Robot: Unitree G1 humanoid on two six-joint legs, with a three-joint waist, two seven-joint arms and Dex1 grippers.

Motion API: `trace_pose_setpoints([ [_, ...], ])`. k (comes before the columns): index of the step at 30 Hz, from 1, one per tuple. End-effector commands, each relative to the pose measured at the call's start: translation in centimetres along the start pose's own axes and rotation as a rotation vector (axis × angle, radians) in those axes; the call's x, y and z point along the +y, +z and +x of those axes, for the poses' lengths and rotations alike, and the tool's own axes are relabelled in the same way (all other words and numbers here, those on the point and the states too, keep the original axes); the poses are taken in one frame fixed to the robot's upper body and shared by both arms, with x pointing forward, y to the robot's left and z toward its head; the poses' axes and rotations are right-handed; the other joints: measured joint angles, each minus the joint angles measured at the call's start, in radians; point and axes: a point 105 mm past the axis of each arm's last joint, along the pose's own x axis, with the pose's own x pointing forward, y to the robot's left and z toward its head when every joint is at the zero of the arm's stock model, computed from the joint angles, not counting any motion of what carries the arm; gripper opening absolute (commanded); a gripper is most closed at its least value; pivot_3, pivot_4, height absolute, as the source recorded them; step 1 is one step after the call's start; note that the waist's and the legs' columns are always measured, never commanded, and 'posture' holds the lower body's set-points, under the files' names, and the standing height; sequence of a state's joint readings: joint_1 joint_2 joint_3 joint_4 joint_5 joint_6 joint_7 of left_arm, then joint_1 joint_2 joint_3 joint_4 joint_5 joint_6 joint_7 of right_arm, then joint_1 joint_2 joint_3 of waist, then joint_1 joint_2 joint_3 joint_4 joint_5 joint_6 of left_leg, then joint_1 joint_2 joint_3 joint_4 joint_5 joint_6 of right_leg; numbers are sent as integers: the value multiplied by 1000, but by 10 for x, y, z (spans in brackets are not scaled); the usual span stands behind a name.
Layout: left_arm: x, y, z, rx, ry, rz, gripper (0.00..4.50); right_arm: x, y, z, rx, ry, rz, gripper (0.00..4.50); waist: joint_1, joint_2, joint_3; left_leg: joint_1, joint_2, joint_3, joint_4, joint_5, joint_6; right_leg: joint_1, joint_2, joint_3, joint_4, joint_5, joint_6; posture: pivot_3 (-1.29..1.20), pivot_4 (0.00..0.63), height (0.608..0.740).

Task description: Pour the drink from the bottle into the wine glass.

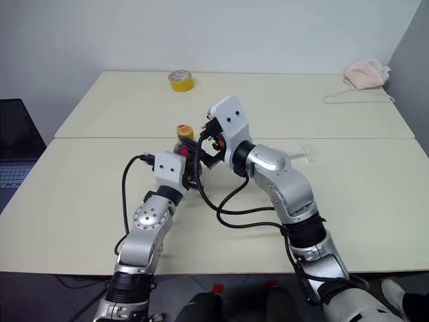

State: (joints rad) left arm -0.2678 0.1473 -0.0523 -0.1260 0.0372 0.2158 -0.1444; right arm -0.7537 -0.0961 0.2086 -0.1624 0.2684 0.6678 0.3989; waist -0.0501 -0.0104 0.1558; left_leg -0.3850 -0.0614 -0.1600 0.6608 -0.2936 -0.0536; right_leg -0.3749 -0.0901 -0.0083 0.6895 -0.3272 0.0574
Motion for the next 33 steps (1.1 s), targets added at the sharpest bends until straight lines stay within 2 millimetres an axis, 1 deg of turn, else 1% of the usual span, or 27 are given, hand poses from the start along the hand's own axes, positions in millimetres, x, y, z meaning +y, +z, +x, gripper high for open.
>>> trace_pose_setpoints([
  [1, 10, 25, -1, -102, 37, 6, 747, -47, 4, -26, -8, -188, -18, 4500, 1, 0, 0, 0, 0, 0, 0, 0, 0, 0, 0, 0, 0, 0, 0, 0, 150, 740],
  [4, 10, 25, 0, -103, 36, 5, 743, -57, -3, -35, 31, -215, -52, 4500, 16, 0, 0, 0, -1, 0, 1, 0, 0, 1, 0, 0, -1, 0, 0, 0, 150, 740],
  [6, 10, 24, 0, -103, 35, 5, 743, -58, -7, -39, 49, -209, -67, 4500, 17, 0, 0, 0, -1, 1, 1, 0, 0, 1, 0, 0, -1, 0, 0, 0, 150, 740],
  [9, 10, 25, 0, -104, 33, 5, 743, -50, -7, -40, 57, -171, -68, 4500, 8, 0, 0, 0, 0, 1, -1, 0, 0, 0, 0, 0, -1, 0, 0, 0, 150, 740],
  [10, 10, 24, 0, -104, 32, 6, 743, -43, -5, -40, 47, -132, -58, 4500, 7, 0, 0, 0, 0, 1, -1, 0, 0, 0, 0, 0, -1, 0, 0, 0, 150, 740],
  [13, 10, 24, 0, -103, 30, 7, 743, -21, 7, -34, 8, -44, -34, 4500, 6, 0, 0, 0, 0, 1, 0, 0, 0, 0, 0, 0, -1, 0, 0, 0, 150, 740],
  [15, 10, 24, 0, -103, 29, 7, 743, -9, 16, -26, -20, -13, -24, 4500, 6, 0, 0, 0, 1, 1, 0, 0, 0, 0, 0, 0, -1, 0, 0, 0, 150, 740],
  [17, 10, 24, 0, -102, 28, 7, 743, 1, 22, -19, -42, 9, -15, 4500, 6, 0, 0, 0, 0, 1, 0, 0, 0, 1, 0, 0, -1, 0, 0, 0, 150, 740],
  [20, 9, 24, 1, -102, 26, 7, 743, 9, 26, -9, -61, 28, -5, 4500, 7, 0, 0, 0, 0, 0, 0, 0, 0, 1, 0, 0, -1, 0, 0, 0, 150, 740],
  [24, 8, 24, 1, -103, 24, 6, 743, 11, 28, 5, -79, 14, -11, 4500, 8, 0, 0, 0, 0, 0, 0, 0, 0, 1, 0, 0, -1, 0, 0, 0, 150, 740],
  [33, 7, 25, 1, -101, 24, 5, 743, 10, 24, 14, -77, 8, -38, 4500, 8, 0, 0, 0, 0, 0, 0, 0, 0, 0, 0, 0, 0, 0, 0, 0, 150, 740],
])
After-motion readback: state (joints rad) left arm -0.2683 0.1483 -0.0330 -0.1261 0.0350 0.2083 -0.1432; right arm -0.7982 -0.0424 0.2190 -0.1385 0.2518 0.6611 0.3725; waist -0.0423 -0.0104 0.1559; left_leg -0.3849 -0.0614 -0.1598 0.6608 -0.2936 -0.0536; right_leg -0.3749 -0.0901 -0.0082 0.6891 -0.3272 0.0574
